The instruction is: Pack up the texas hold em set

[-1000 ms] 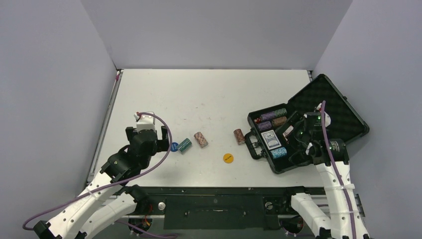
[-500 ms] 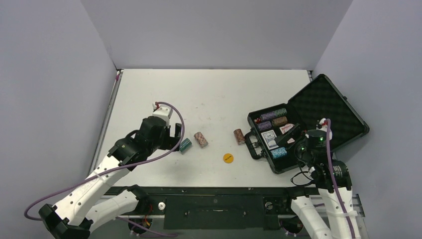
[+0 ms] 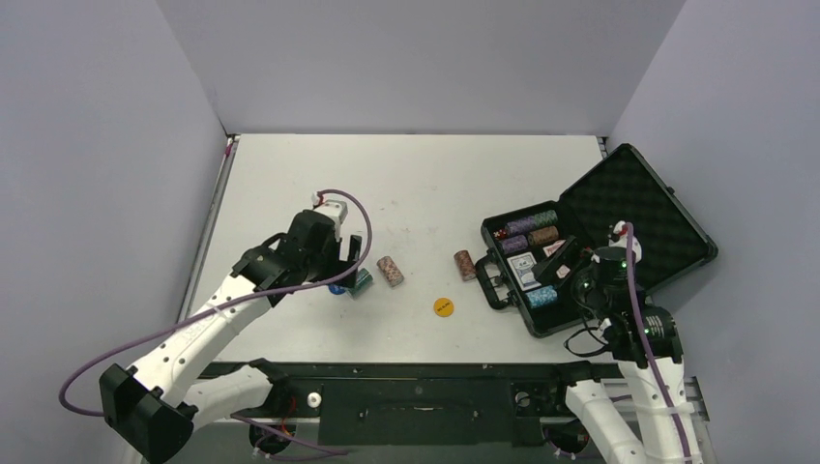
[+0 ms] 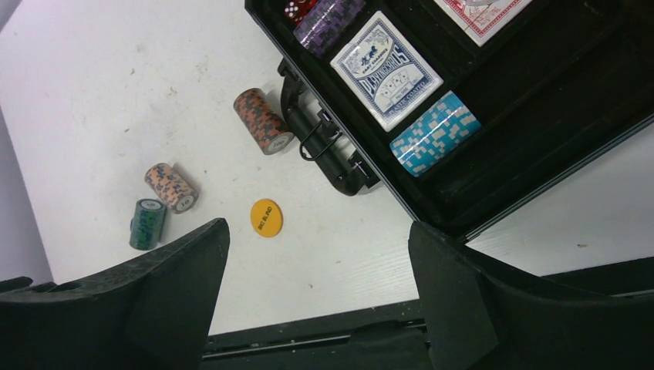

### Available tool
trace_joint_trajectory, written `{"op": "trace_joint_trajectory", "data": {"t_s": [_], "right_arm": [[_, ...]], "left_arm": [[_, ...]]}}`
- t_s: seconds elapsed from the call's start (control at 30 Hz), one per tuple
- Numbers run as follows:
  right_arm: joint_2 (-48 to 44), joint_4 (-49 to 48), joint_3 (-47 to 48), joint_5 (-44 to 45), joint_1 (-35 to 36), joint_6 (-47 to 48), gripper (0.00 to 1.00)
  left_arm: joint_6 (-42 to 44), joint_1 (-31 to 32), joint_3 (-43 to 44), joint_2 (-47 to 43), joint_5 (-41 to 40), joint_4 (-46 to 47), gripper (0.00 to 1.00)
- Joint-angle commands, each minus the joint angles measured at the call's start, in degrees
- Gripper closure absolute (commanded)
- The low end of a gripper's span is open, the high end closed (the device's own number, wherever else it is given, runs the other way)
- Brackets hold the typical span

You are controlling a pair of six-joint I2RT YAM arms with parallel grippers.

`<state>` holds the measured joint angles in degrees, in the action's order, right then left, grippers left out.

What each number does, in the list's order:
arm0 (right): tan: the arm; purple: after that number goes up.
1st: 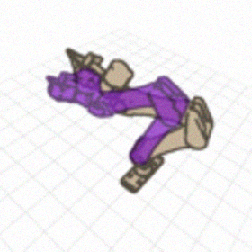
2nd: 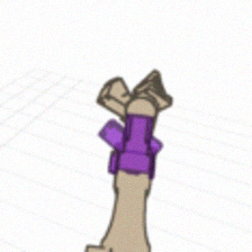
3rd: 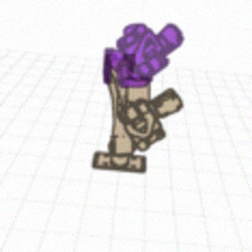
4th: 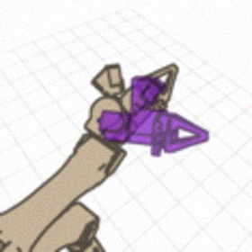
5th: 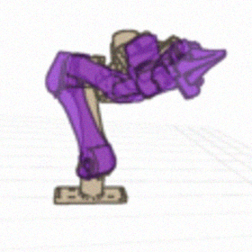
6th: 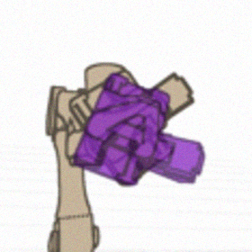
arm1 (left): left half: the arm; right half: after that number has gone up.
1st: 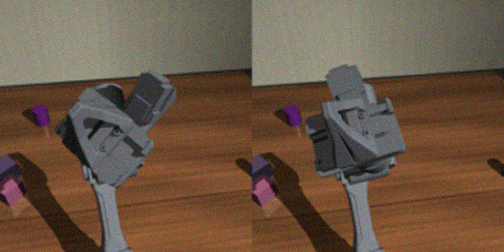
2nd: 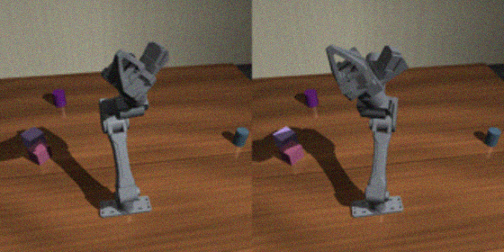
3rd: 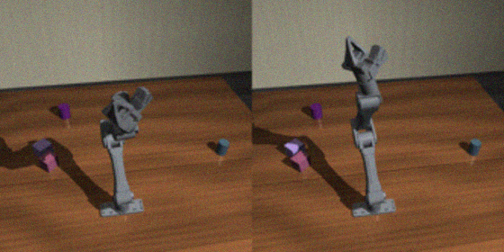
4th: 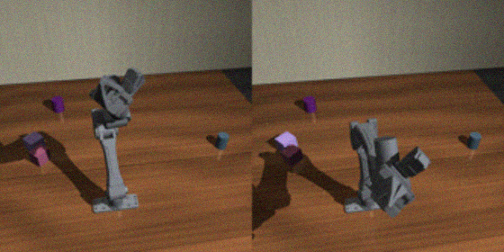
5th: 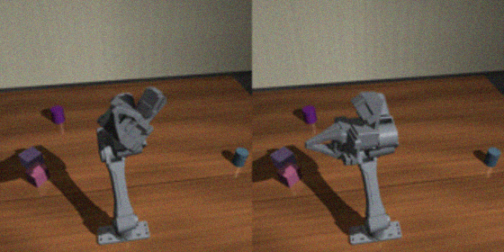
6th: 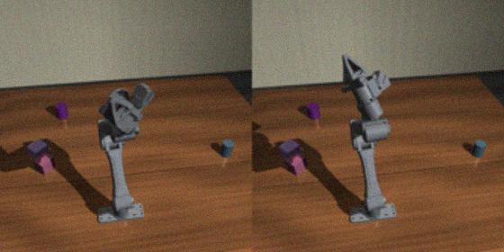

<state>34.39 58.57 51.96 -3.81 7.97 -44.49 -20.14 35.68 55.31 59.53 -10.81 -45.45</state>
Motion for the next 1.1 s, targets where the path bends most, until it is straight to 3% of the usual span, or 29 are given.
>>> {"op": "trace_joint_trajectory", "data": {"t_s": [0.0,0.13,0.23,0.83,0.9,1.07], "right_arm": [[3.3,-2.8,1.5,3.3,0.3,4.8,0.18],[5.1,-4.9,1.3,2.6,0.3,4.2,0.17],[6.0,-6.8,1.7,0.0,0.3,3.6,0.17],[4.9,-5.3,1.2,1.1,0.2,9.8,0.15],[4.5,-6.5,-0.3,0.0,0.2,9.4,0.16],[4.9,-5.5,0.9,-1.6,0.2,7.9,0.16]], "left_arm": [[2.6,-4.5,3.5,3.6,4.3,-0.3,0.12],[4.5,-6.0,4.2,4.7,6.3,-1.1,0.11],[4.7,-6.1,3.1,5.2,6.1,-0.7,0.03],[7.7,-6.2,0.0,16.1,8.8,4.0,0.01],[8.1,-6.2,0.0,17.9,9.4,4.7,0.06],[9.1,-6.2,0.0,20.9,10.7,6.3,0.10]]}}
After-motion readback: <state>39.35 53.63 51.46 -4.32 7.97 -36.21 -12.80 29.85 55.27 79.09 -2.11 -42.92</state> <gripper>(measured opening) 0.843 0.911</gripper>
